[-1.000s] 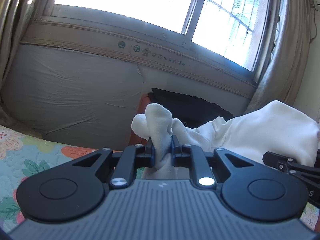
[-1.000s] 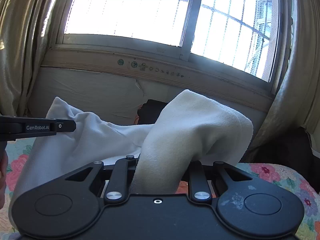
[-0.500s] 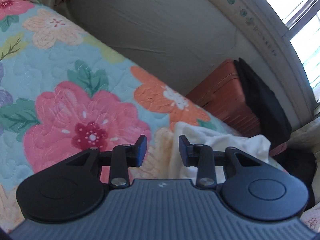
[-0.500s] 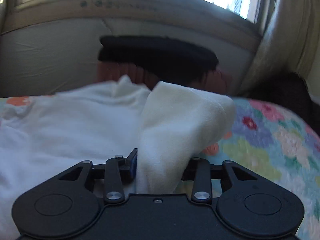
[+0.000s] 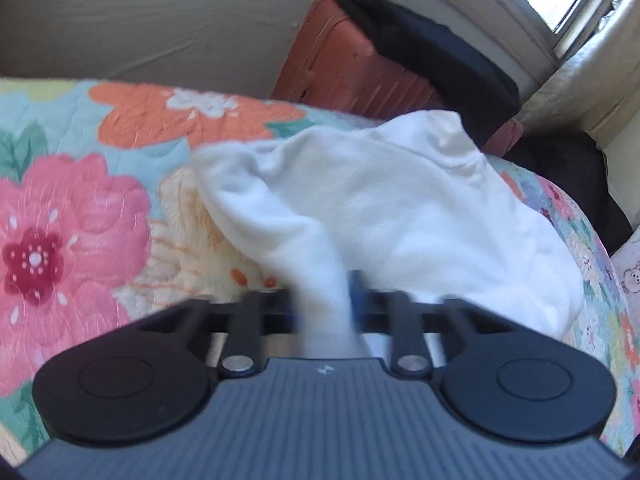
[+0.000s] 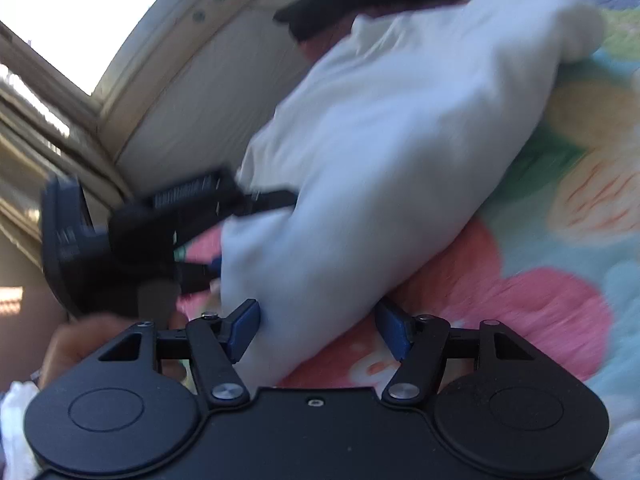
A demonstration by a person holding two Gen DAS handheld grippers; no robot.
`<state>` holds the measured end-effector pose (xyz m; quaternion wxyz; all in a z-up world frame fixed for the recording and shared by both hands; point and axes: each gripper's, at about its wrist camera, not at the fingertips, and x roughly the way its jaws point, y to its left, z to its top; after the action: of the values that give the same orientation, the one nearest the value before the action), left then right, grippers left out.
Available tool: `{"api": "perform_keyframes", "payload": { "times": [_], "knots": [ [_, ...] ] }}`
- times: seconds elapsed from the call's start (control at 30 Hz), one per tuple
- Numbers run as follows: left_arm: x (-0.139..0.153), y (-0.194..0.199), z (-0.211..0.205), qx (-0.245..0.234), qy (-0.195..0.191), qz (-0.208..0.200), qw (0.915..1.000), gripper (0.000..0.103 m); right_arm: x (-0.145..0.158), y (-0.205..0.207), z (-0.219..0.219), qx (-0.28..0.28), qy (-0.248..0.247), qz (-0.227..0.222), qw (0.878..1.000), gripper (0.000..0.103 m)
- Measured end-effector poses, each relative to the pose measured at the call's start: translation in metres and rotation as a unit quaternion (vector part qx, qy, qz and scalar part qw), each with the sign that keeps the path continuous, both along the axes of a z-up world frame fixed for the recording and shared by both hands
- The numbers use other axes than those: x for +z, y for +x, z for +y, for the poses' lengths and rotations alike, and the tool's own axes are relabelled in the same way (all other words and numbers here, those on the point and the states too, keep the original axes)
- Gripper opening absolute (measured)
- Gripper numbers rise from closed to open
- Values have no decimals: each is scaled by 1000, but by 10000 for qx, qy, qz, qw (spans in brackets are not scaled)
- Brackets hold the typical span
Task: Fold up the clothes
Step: 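Lower the folded shirt onto the quilt and open both grippers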
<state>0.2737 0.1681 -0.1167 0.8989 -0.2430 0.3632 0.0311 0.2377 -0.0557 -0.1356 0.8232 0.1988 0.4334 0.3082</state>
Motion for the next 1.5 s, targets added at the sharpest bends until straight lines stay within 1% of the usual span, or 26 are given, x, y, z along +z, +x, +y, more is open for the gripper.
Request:
{"api": "perform_keyframes", "payload": {
  "times": [0.03,0.07,0.1,0.17,0.2,0.23,0.3,0.33,0.37,0.43,0.47,0.57,0.6,0.63,0.7,0.77,0.83,0.93,0.97,1.03,1.1,1.17,1.27,1.33,1.43,1.5],
  "knots": [
    [10,-5,1,58,89,-232,9997,10,1,-6,12,68,-90,-258,9996,37],
    [22,-11,1,128,260,-508,9983,10,4,-9,19,62,-90,-356,9993,30],
    [34,-18,1,199,435,-787,9958,10,7,-10,21,-22,152,-366,9992,28],
    [47,-19,-1,236,672,-893,9935,12,15,-9,17,-97,907,-312,9953,26],
    [47,-14,-5,208,847,-589,9944,15,19,-8,16,-50,1029,-234,9944,25],
    [42,-10,-8,194,1033,-274,9941,21,24,-5,17,97,847,-159,9962,26],
    [25,-4,-8,404,1302,318,9901,26,34,-3,15,349,-62,-129,9993,28],
    [18,-3,-3,462,1292,524,9891,31,38,-4,9,402,-429,-166,9981,31],
    [15,-4,5,553,1066,552,9912,39,43,-8,-2,397,-601,-256,9971,33],
    [12,-9,20,744,634,555,9937,41,57,-15,-24,203,-598,-561,9964,41],
    [14,-11,23,811,559,531,9937,41,64,-16,-31,119,-569,-720,9957,41],
    [17,-15,19,759,791,524,9926,41,80,3,-36,-65,-880,-1268,9880,44],
    [18,-16,17,716,882,537,9921,41,80,14,-33,-48,-1120,-1370,9842,44],
    [17,-15,15,666,953,563,9916,41,77,26,-28,11,-1425,-1426,9795,44],
    [15,-14,14,610,967,590,9917,43,63,50,-18,124,-2308,-1629,9592,44],
    [15,-16,19,676,917,569,9919,43,46,66,-30,120,-2611,-1732,9496,43],
    [27,-29,16,705,1032,395,9914,39,37,83,-54,-431,-2727,-1625,9473,47],
    [49,-55,-9,135,1326,-63,9911,41,31,96,-84,-788,-2183,-1232,9649,51],
    [52,-59,-20,-126,1402,-159,9899,41,30,96,-85,-827,-2168,-1215,9651,51],
    [48,-55,-44,-711,1473,-58,9865,41,30,90,-78,-850,-2363,-1321,9589,51],
    [42,-51,-68,-1296,1537,53,9796,46,31,84,-73,-976,-2406,-1307,9568,56],
    [27,-51,-84,-1482,1872,387,9703,47,32,74,-67,-1034,-2485,-1307,9542,57],
    [17,-51,-80,-1334,1758,607,9734,49,33,61,-68,-1024,-2474,-1226,9557,61],
    [17,-52,-69,-1112,1408,654,9816,50,35,55,-80,-1107,-2191,-903,9652,73],
    [20,-65,-77,-972,1556,656,9808,50,42,37,-94,-1135,-1975,-624,9717,74],
    [28,-74,-83,-909,1668,700,9793,57,53,12,-94,-1205,-2113,-673,9676,74]
  ]
}}
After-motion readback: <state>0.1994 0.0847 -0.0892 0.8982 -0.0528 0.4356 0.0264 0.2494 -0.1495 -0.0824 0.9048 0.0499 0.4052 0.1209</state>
